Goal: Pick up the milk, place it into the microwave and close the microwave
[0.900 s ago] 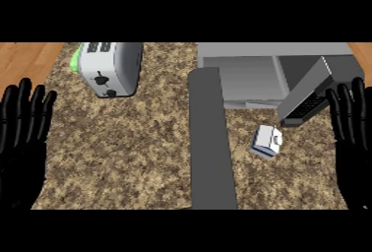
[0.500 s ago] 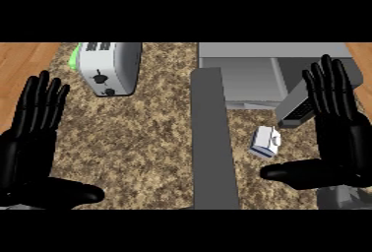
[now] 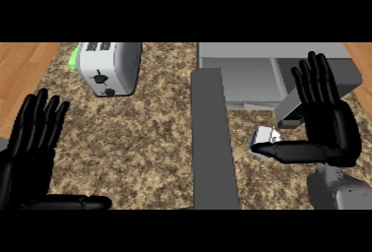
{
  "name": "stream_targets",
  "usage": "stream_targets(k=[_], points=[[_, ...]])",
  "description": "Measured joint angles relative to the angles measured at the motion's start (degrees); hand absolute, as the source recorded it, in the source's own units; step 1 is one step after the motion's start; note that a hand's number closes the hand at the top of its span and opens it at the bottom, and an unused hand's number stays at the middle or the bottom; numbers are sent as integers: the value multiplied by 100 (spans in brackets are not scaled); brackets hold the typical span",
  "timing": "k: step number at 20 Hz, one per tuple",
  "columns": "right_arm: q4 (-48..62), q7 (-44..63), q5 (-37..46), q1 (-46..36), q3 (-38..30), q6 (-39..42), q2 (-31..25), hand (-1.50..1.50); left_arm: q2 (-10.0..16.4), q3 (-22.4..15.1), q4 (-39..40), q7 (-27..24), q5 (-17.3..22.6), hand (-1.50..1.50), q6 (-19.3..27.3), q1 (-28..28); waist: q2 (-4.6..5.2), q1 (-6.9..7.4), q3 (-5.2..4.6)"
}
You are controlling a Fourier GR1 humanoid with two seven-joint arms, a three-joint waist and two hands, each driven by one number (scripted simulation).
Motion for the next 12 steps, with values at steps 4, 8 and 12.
stream_targets(k=[4,8,12], points=[[324,-203,81,117,-59,55,-64,-150,-120,-192,-135,-141,-155,-150,-17,312,-2,-2,-4],[757,-595,180,316,-89,122,-70,-150,-166,-276,-374,-77,-181,-150,-8,507,-2,-3,-2],[1123,-866,207,419,-122,171,-55,-150,-234,-497,-627,-90,-303,-150,13,825,-3,-1,-2]])
